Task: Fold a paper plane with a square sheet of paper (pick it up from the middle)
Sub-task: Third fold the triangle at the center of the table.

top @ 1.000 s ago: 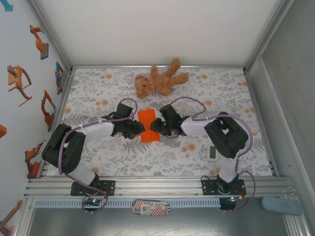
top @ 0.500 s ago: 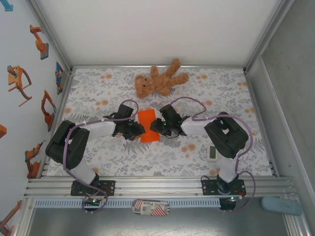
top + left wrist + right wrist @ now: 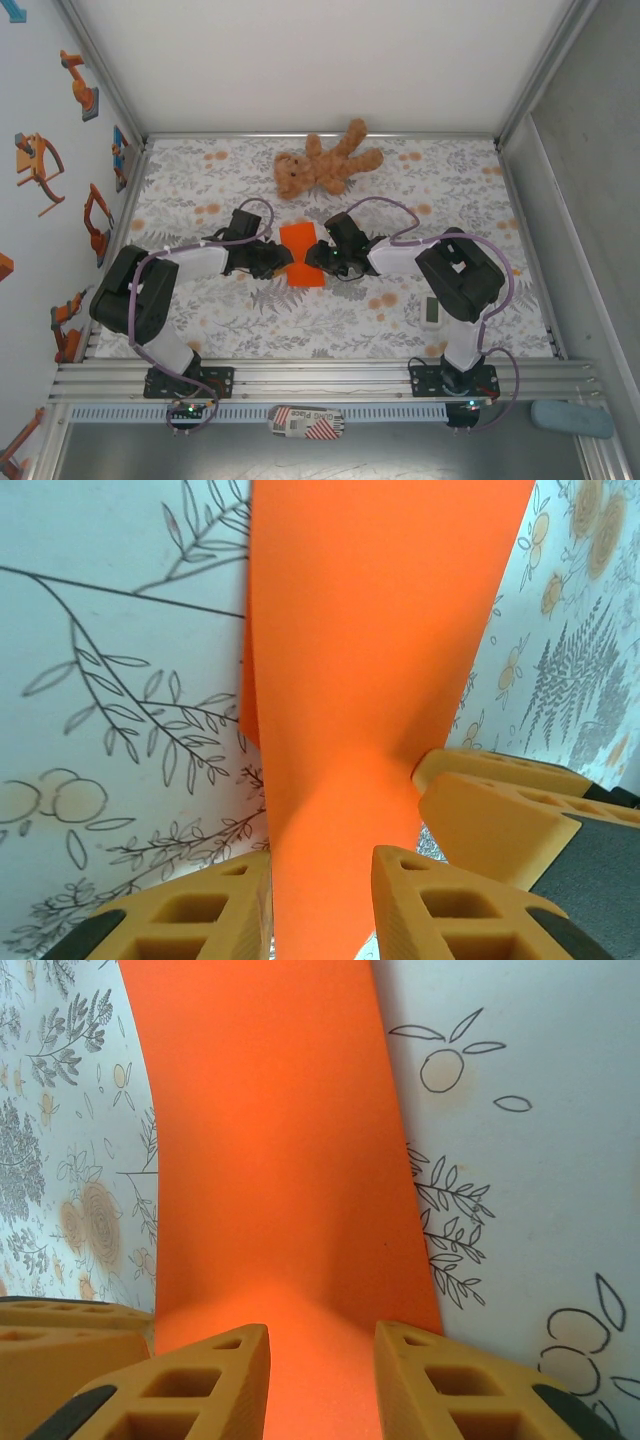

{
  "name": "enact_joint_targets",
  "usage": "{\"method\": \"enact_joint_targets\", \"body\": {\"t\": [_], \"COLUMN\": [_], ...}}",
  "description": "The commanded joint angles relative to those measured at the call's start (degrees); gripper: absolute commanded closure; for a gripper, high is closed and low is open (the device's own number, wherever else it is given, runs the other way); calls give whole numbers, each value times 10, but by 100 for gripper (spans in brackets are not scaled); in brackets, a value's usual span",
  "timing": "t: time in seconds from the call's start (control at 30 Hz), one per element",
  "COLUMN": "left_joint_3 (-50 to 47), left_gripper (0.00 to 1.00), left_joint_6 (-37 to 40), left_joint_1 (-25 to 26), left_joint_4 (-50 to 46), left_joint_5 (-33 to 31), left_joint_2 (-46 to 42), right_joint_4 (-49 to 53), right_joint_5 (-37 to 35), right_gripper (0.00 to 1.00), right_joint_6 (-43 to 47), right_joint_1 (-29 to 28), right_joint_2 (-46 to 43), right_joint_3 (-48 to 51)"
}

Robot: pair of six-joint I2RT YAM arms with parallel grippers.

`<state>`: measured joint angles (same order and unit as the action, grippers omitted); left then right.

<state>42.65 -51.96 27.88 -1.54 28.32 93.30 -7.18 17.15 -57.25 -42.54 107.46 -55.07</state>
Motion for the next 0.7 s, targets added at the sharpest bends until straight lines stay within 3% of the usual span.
{"method": "enact_joint_targets", "body": {"t": [0.0,0.17,0.67], "left_joint_3": [-9,-5,-4], "left_gripper": [68,69,84], "left_joint_6": [-12,-17,-32], "left_joint_1": [-7,-10,-17], "left_joint_4": [36,50,71], "left_joint_5": [33,44,53], "left_joint_2": [-3,14,41], "right_joint_4": [38,38,33], "right_joint_5": [-8,-8,-11], "right_gripper": [67,67,67], "right_joint_6": [-2,-1,12], "right_joint_1": [5,5,8], "right_joint_2": [-3,-4,-33], "right_joint_3": [18,17,19]}}
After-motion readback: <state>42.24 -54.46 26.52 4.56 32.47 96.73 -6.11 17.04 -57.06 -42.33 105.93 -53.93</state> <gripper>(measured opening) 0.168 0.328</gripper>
